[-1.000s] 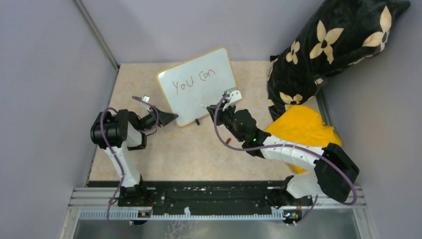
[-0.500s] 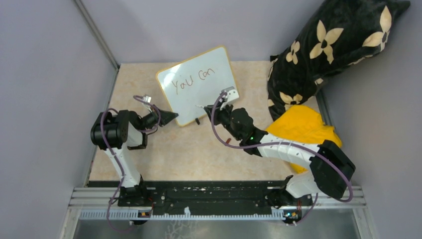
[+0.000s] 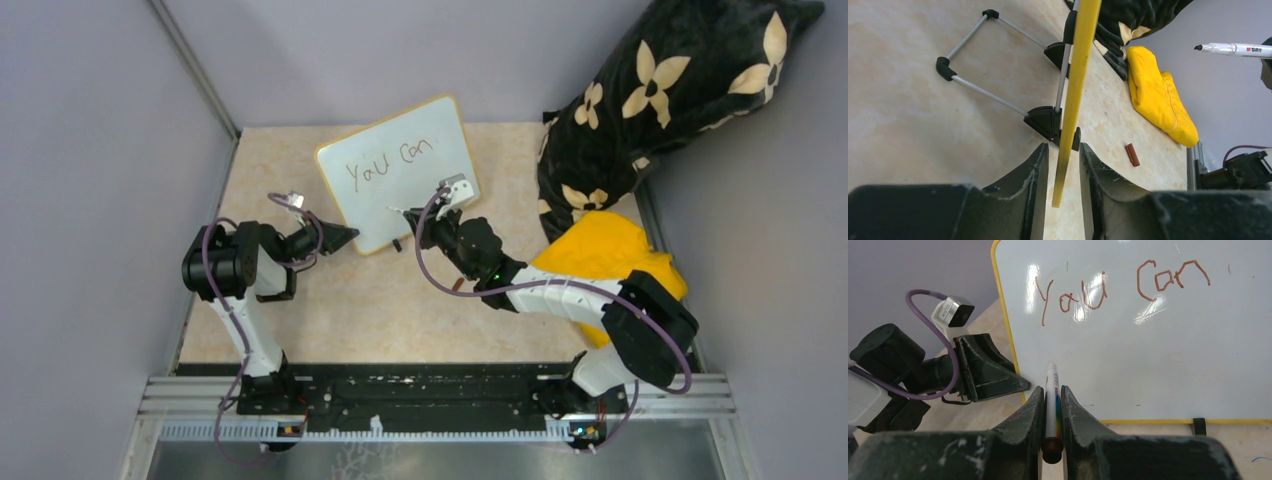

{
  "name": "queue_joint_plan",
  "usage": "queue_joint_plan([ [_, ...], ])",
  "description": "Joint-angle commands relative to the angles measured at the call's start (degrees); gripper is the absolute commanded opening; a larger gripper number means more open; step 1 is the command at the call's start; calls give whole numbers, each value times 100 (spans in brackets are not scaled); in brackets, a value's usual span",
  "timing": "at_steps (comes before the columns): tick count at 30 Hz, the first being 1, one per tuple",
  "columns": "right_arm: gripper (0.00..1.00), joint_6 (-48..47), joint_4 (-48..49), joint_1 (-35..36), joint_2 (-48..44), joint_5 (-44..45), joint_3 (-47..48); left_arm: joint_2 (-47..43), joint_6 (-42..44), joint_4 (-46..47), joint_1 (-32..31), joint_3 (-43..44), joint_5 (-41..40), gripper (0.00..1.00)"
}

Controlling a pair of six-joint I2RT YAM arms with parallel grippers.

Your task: Write a sentence on the whiteboard

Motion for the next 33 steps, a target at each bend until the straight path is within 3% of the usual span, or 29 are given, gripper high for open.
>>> queue_joint_plan([
  [1,0,-107,480,40,-133,20,7,-11,-188,894,-14,-34,63,38],
  [6,0,-60,553,43,6,164,69,37,-267,1019,-19,-32,66,38],
  [15,0,-62,789,40,622,283,496,55,-259,1004,-19,-28,60,16],
  [33,0,-276,743,19,1372,536,1153,72,-270,954,-16,3,75,0],
])
